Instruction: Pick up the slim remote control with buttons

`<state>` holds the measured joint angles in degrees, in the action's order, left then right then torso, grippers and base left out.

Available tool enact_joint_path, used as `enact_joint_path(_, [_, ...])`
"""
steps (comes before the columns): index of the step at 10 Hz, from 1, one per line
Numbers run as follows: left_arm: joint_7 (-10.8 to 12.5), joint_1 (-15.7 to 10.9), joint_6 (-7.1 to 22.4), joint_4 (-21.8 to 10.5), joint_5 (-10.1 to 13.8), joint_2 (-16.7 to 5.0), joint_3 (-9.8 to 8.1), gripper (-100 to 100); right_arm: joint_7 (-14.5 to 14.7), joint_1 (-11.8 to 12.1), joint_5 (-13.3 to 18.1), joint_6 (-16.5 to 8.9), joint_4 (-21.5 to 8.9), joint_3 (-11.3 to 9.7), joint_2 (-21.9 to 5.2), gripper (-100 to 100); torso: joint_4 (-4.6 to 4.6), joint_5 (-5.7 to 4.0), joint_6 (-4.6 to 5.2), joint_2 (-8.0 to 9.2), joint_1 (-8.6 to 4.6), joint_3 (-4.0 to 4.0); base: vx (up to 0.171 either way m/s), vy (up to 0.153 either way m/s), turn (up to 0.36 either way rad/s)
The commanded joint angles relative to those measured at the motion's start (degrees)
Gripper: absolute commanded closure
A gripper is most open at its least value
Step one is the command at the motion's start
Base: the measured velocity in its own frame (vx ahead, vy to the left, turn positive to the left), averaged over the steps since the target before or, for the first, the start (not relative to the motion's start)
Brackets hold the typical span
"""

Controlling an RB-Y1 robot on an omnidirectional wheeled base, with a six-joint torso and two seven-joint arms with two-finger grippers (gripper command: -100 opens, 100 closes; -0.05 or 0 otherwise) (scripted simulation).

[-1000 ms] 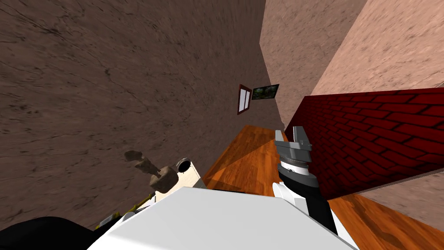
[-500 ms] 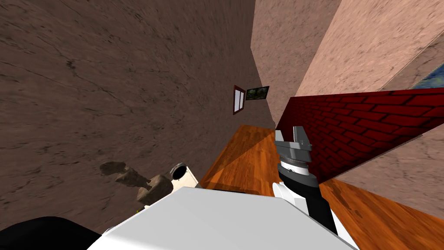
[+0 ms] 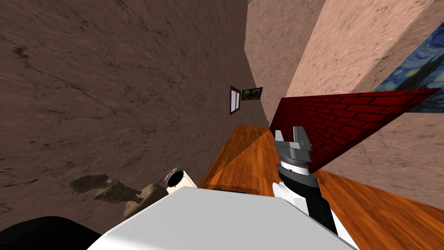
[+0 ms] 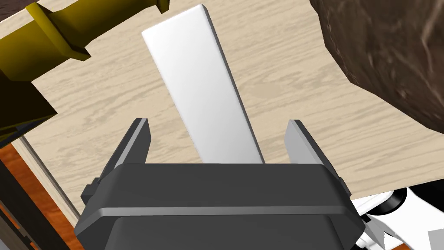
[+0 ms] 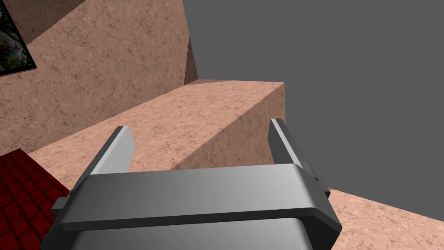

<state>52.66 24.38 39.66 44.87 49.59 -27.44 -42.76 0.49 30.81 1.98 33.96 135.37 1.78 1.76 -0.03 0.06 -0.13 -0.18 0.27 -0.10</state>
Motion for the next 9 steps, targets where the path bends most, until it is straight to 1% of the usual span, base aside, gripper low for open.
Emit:
enact_joint_path(1, [-0.34,-0.20,0.05,-1.76,0.62,-0.28,-0.18,-100,0.00,0.00,0.00,0.00,0.00,0.00,0.00,0,0.00,0.00,0.00,0.00,0.00,0.00,0.006,0.021,0.038])
enact_joint_path(2, [0.71,-0.13,1.48,-4.01,1.92,-1.32,-0.89,-100,0.00,0.00,0.00,0.00,0.00,0.00,0.00,0,0.01,-0.01,0.00,0.02,-0.08,0.01,0.013,0.028,-0.173])
enact_joint_path(3, [0.71,-0.13,1.48,-4.90,1.92,-1.32,-0.89,-100,0.00,-0.01,0.00,0.00,0.00,-0.01,0.00,0,0.01,-0.02,0.06,0.00,-0.05,0.01,0.012,0.039,-0.102])
enact_joint_path(4, [1.66,-0.09,2.79,-7.09,3.08,-2.22,-1.48,-100,0.00,0.00,0.00,0.00,0.00,0.00,0.00,0,0.00,0.00,0.01,0.00,-0.03,0.00,0.010,0.050,-0.130])
enact_joint_path(5, [1.66,-0.09,2.79,-7.86,3.08,-2.22,-1.48,-100,0.00,0.00,0.00,0.00,0.00,0.00,0.00,0,0.01,0.00,0.03,0.01,0.02,0.01,0.014,0.051,-0.085])
enact_joint_path(6, [2.50,-0.07,3.96,-10.54,4.10,-2.96,-1.94,-100,0.00,0.00,0.00,0.00,0.00,0.00,0.00,0,0.00,0.02,0.01,-0.01,0.03,0.00,0.015,0.045,-0.152])
enact_joint_path(7, [3.23,-0.08,4.99,-12.27,4.96,-3.53,-2.28,-100,0.00,0.00,0.00,0.00,0.00,0.00,0.00,0,0.00,0.00,0.03,-0.01,0.02,0.00,0.011,0.063,-0.187])
enact_joint_path(8, [3.23,-0.08,4.99,-13.06,4.96,-3.53,-2.28,-100,0.00,0.00,0.00,0.00,0.00,0.00,0.00,0,0.01,0.01,0.03,0.00,0.06,0.00,0.010,0.059,-0.084])
enact_joint_path(9, [3.85,-0.10,5.85,-14.83,5.66,-3.89,-2.50,-100,0.00,0.00,0.00,0.00,0.00,0.00,0.00,0,0.01,0.02,0.01,0.00,0.05,0.00,0.011,0.038,-0.099])
